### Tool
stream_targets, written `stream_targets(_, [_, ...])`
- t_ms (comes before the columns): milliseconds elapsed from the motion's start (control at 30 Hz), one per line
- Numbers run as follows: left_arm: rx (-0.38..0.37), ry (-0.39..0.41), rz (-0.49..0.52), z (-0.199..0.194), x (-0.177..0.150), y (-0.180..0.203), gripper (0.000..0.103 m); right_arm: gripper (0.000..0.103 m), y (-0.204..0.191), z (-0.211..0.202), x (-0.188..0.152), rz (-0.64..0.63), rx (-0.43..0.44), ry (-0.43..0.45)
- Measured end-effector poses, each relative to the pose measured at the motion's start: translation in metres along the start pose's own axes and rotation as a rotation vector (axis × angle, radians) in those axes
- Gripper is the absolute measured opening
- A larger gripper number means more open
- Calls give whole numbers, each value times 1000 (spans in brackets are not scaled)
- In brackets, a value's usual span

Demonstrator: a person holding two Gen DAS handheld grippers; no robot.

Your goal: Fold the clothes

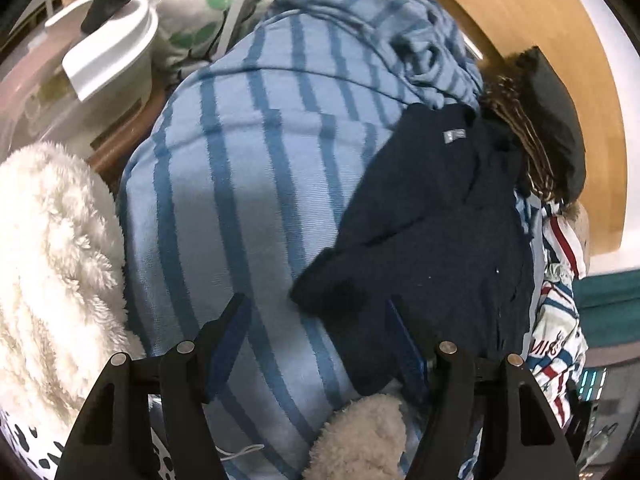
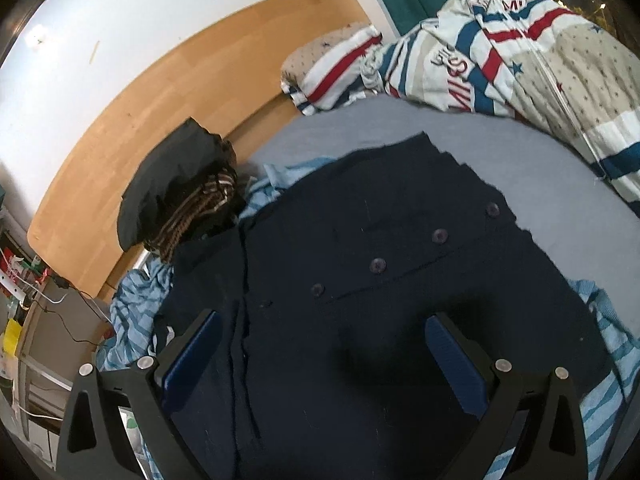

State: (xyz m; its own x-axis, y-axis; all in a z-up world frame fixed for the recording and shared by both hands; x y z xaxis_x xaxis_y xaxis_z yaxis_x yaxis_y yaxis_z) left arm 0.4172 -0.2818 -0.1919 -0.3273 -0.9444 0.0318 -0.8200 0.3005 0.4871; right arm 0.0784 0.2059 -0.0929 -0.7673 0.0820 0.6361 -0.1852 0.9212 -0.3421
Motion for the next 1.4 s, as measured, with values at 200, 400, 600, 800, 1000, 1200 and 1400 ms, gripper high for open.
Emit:
stream_targets(200, [-2,-36,-22,11,-1,-2,69,103,0,9,-7,-6,-6,-45])
stream_targets(400, [4,-54,-19,18,-6,-2,69,103,0,10,-10,-14,1,-48])
stream_targets(600, [-8,-54,-17,16,-7,0,69,103,4,8,-8,13,3,-32])
stream_targets(800, [-23,-29,-34,9,-4,0,69,103,10,8,-11,48,4,-36])
stream_targets(1000, [-72,52,-126,1,12,-8,69,103,17,12,-12,70,-4,-45])
stream_targets(1200, [-157,93,-213,-1,24,-16,69,103,22,24,-19,68,-21,-84])
stream_targets(1400, [-248,70,-268,6,32,-19,57,103,39,28,-21,99,-49,-96])
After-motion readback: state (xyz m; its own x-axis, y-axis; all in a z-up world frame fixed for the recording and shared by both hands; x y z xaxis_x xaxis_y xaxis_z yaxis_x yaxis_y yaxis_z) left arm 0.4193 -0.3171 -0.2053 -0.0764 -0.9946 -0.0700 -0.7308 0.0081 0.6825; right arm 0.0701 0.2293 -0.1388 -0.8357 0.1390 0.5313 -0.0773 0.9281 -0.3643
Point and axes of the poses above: each gripper's, at about its wrist camera, not at the fingertips, and z roughly the way its jaws point, y to its right, x to its top, the point moved 8 cm from there along z, roughly the way its jaws point, and after that the axes turned 11 degrees about -z, right-handed, at the moved point
